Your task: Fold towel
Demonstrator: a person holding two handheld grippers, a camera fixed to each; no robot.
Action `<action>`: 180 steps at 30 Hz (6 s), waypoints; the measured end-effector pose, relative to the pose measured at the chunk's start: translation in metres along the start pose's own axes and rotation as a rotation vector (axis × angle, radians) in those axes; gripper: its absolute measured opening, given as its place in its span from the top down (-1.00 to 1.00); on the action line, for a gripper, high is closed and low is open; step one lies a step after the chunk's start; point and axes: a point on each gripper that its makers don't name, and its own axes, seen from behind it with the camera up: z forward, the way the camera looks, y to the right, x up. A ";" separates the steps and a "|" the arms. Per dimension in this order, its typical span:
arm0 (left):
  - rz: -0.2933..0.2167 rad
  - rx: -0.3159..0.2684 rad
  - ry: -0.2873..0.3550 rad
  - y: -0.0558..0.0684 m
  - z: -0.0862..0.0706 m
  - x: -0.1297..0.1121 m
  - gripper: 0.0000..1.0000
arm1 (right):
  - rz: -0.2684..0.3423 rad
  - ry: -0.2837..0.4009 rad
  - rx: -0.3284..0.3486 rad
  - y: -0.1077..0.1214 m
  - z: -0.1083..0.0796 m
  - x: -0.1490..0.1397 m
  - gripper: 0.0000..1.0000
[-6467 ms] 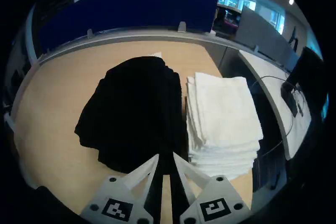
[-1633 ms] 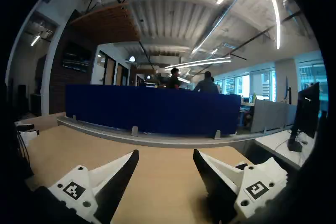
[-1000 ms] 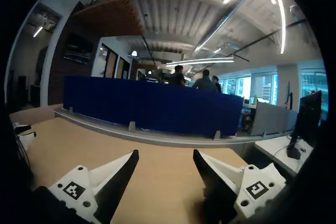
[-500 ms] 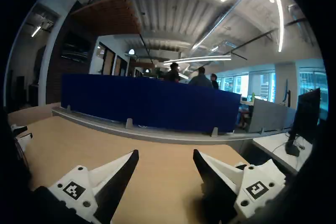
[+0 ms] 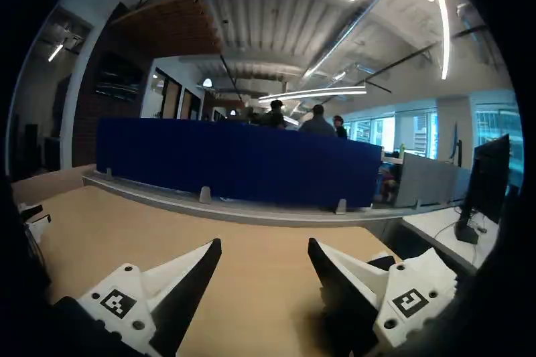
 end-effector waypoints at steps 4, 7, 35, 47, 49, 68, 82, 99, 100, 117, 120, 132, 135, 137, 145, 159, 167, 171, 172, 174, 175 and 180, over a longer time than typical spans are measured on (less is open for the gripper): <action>-0.007 -0.006 0.003 0.002 -0.001 0.001 -0.81 | 0.001 -0.001 -0.001 -0.001 -0.001 0.002 -1.00; -0.007 -0.008 0.003 0.003 -0.001 0.001 -0.81 | 0.001 0.001 0.002 -0.002 -0.002 0.003 -1.00; -0.006 -0.010 0.002 0.005 -0.001 0.001 -0.82 | 0.067 0.053 -0.013 0.027 -0.002 -0.012 -1.00; -0.006 -0.010 0.002 0.004 -0.001 0.001 -0.83 | 0.087 0.061 -0.002 0.034 -0.005 -0.046 -1.00; -0.006 -0.010 0.002 0.004 0.000 0.000 -0.82 | 0.091 0.061 -0.001 0.034 -0.007 -0.052 -1.00; -0.006 -0.010 0.002 0.004 0.000 0.001 -0.88 | 0.163 0.056 0.024 0.024 -0.001 -0.099 -1.00; -0.006 -0.010 0.002 0.005 -0.001 0.001 -0.89 | 0.159 0.056 0.018 0.024 0.000 -0.109 -1.00; -0.006 -0.010 0.002 0.004 -0.001 0.001 -0.88 | 0.122 0.077 0.026 0.016 -0.001 -0.108 -1.00; -0.006 -0.010 0.002 0.004 -0.001 0.001 -0.89 | 0.119 0.080 0.025 0.015 -0.002 -0.108 -1.00; -0.006 -0.010 0.002 0.005 0.000 0.000 -0.89 | 0.112 0.090 0.035 0.012 -0.005 -0.106 -1.00; -0.006 -0.010 0.002 0.005 0.000 0.000 -0.88 | 0.112 0.090 0.035 0.012 -0.006 -0.105 -1.00; -0.006 -0.010 0.002 0.005 -0.001 0.000 -0.88 | 0.112 0.090 0.032 0.013 -0.006 -0.106 -1.00; -0.006 -0.010 0.002 0.004 -0.001 0.000 -0.89 | 0.112 0.090 0.032 0.013 -0.006 -0.107 -1.00; -0.006 -0.010 0.002 0.004 -0.001 0.000 -0.89 | 0.112 0.089 0.032 0.013 -0.005 -0.107 -1.00; -0.006 -0.010 0.002 0.004 0.000 0.000 -0.89 | 0.111 0.089 0.032 0.013 -0.005 -0.107 -1.00; -0.006 -0.010 0.002 0.005 0.000 0.000 -0.89 | 0.112 0.089 0.032 0.014 -0.004 -0.107 -1.00; -0.006 -0.010 0.002 0.004 0.000 0.001 -0.88 | 0.111 0.090 0.032 0.014 -0.005 -0.107 -1.00; -0.006 -0.010 0.002 0.004 0.000 0.001 -0.88 | 0.111 0.090 0.032 0.014 -0.005 -0.107 -1.00; -0.006 -0.010 0.002 0.004 0.000 0.001 -0.88 | 0.111 0.090 0.032 0.014 -0.005 -0.107 -1.00; -0.006 -0.010 0.002 0.004 0.000 0.001 -0.88 | 0.111 0.090 0.032 0.014 -0.005 -0.107 -1.00; -0.006 -0.010 0.002 0.004 0.000 0.001 -0.88 | 0.111 0.090 0.032 0.014 -0.005 -0.108 -1.00; -0.007 -0.010 0.001 0.004 0.000 0.002 -0.88 | 0.111 0.090 0.032 0.014 -0.005 -0.108 -1.00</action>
